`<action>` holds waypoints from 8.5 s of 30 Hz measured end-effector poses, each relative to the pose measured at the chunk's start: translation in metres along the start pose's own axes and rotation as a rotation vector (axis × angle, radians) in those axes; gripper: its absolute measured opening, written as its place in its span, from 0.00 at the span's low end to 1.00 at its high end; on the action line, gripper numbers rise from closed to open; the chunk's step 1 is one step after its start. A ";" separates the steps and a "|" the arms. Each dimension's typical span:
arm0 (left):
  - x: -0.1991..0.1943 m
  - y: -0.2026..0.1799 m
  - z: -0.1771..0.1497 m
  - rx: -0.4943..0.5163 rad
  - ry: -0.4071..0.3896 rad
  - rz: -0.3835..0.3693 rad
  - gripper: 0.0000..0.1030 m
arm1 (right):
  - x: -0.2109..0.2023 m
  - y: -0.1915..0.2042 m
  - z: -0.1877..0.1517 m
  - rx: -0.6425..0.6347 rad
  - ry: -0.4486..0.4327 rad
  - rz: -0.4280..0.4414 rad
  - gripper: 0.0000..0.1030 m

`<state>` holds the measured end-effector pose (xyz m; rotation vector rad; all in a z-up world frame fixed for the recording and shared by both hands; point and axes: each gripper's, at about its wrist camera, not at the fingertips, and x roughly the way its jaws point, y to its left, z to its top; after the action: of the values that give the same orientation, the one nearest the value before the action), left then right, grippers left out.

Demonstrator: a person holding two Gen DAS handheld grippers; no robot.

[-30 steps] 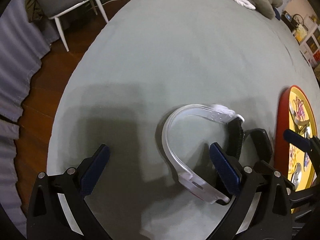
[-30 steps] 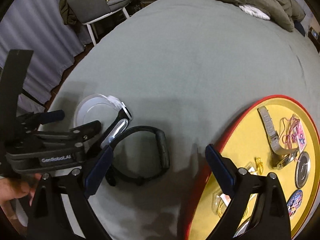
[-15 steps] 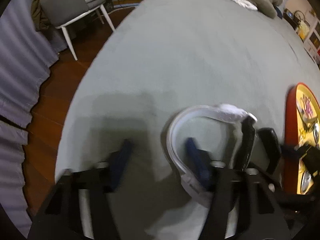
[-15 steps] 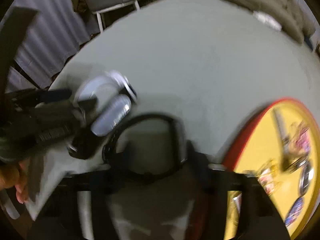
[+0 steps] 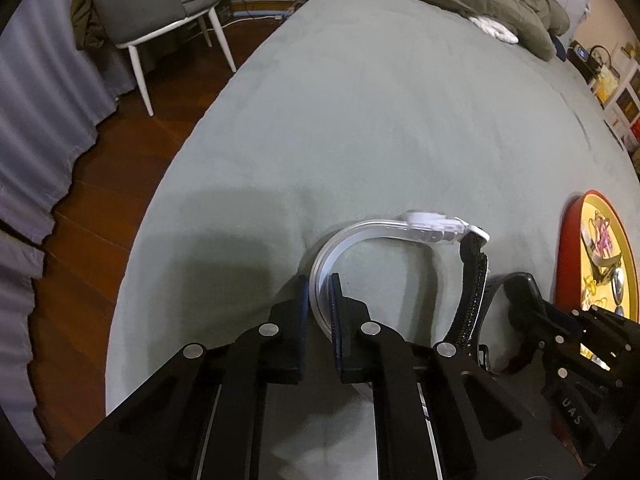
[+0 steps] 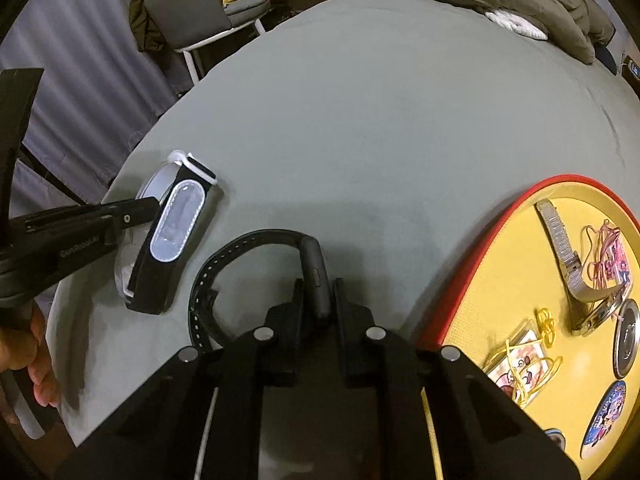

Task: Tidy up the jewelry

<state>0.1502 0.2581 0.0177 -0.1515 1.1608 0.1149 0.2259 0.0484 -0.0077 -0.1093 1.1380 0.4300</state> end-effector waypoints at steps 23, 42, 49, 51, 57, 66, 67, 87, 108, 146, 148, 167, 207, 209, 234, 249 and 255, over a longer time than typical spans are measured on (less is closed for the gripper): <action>-0.037 -0.011 0.008 0.004 -0.094 -0.045 0.08 | -0.064 -0.016 -0.003 0.034 -0.123 0.025 0.13; -0.082 -0.118 -0.002 0.173 -0.173 -0.195 0.08 | -0.138 -0.090 -0.033 0.148 -0.223 -0.023 0.13; -0.089 -0.190 -0.022 0.281 -0.160 -0.274 0.08 | -0.162 -0.152 -0.057 0.245 -0.242 -0.062 0.13; -0.089 -0.212 -0.028 0.308 -0.144 -0.308 0.08 | -0.169 -0.170 -0.069 0.260 -0.243 -0.087 0.13; -0.077 -0.267 -0.054 0.402 -0.083 -0.354 0.09 | -0.174 -0.215 -0.106 0.316 -0.207 -0.148 0.13; -0.052 -0.318 -0.102 0.498 0.019 -0.390 0.09 | -0.154 -0.264 -0.144 0.385 -0.116 -0.189 0.13; -0.051 -0.322 -0.105 0.508 0.023 -0.386 0.09 | -0.152 -0.267 -0.145 0.391 -0.109 -0.188 0.13; -0.053 -0.351 -0.131 0.623 -0.012 -0.335 0.76 | -0.139 -0.270 -0.142 0.443 -0.081 -0.122 0.60; -0.122 -0.254 -0.084 0.422 0.041 -0.346 0.94 | -0.206 -0.175 -0.125 0.159 0.228 -0.123 0.86; -0.140 -0.241 -0.081 0.454 0.000 -0.362 0.95 | -0.224 -0.153 -0.110 0.123 0.177 -0.250 0.86; -0.140 -0.241 -0.081 0.453 -0.002 -0.359 0.95 | -0.222 -0.153 -0.111 0.122 0.183 -0.253 0.86; -0.125 -0.242 -0.079 0.436 0.026 -0.351 0.95 | -0.224 -0.155 -0.109 0.125 0.178 -0.252 0.86; -0.017 -0.279 -0.105 0.443 0.218 -0.218 0.95 | -0.164 -0.186 -0.145 0.189 0.181 -0.108 0.86; -0.013 -0.281 -0.107 0.451 0.226 -0.214 0.95 | -0.158 -0.187 -0.148 0.190 0.192 -0.113 0.86; -0.012 -0.301 -0.124 0.556 0.111 -0.126 0.69 | -0.141 -0.199 -0.176 0.219 0.205 -0.082 0.14; -0.026 -0.285 -0.110 0.511 0.112 -0.173 0.13 | -0.160 -0.209 -0.181 0.237 0.169 -0.089 0.14; -0.033 -0.284 -0.107 0.508 0.080 -0.183 0.12 | -0.163 -0.210 -0.179 0.245 0.163 -0.088 0.14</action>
<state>0.0884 -0.0413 0.0228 0.1891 1.2157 -0.3498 0.0968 -0.2419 0.0347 0.0205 1.3324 0.2038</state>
